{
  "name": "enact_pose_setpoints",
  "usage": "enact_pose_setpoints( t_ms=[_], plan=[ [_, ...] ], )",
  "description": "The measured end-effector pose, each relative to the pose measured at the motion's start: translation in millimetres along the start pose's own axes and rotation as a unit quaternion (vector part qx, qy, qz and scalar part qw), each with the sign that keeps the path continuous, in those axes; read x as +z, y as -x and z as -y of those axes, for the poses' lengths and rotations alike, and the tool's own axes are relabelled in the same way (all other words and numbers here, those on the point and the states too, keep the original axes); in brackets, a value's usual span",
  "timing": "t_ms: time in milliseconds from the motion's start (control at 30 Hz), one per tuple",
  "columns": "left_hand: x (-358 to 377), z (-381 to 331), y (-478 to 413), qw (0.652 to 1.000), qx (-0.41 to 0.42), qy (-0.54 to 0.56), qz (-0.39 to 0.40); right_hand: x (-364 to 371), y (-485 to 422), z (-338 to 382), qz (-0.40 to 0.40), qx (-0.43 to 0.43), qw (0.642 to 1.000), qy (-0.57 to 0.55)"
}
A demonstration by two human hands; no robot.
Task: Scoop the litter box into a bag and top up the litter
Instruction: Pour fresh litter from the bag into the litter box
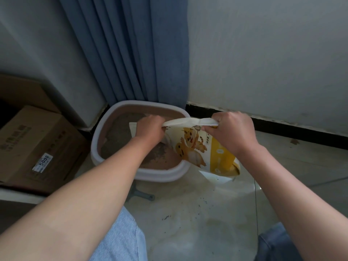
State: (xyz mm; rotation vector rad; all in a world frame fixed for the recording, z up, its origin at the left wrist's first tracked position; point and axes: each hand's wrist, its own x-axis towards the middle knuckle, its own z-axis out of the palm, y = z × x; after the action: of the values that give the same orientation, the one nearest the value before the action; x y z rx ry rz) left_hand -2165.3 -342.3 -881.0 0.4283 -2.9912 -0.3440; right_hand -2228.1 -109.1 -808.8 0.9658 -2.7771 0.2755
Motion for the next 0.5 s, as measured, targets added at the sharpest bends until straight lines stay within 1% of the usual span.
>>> enact_pose_setpoints(
  t_ms=[100, 267, 400, 500],
  plan=[
    [-3.8, 8.7, 3.0, 1.000, -0.007, 0.003, -0.007, -2.4, -6.2, 5.6, 0.000, -0.005, 1.000, 0.002],
    [-6.7, 20.8, 8.9, 0.999, -0.026, 0.010, 0.026, -5.8, -9.9, 19.7, 0.017, -0.026, 0.999, 0.009],
    [-10.4, 25.2, 11.1, 0.998, -0.045, 0.019, 0.046, -7.4, -12.3, 29.4, 0.022, -0.046, 0.999, -0.006],
    [-14.4, 29.1, 13.6, 0.997, -0.056, 0.024, 0.051, -9.1, -15.9, 35.0, 0.023, -0.053, 0.998, 0.001]
  ],
)
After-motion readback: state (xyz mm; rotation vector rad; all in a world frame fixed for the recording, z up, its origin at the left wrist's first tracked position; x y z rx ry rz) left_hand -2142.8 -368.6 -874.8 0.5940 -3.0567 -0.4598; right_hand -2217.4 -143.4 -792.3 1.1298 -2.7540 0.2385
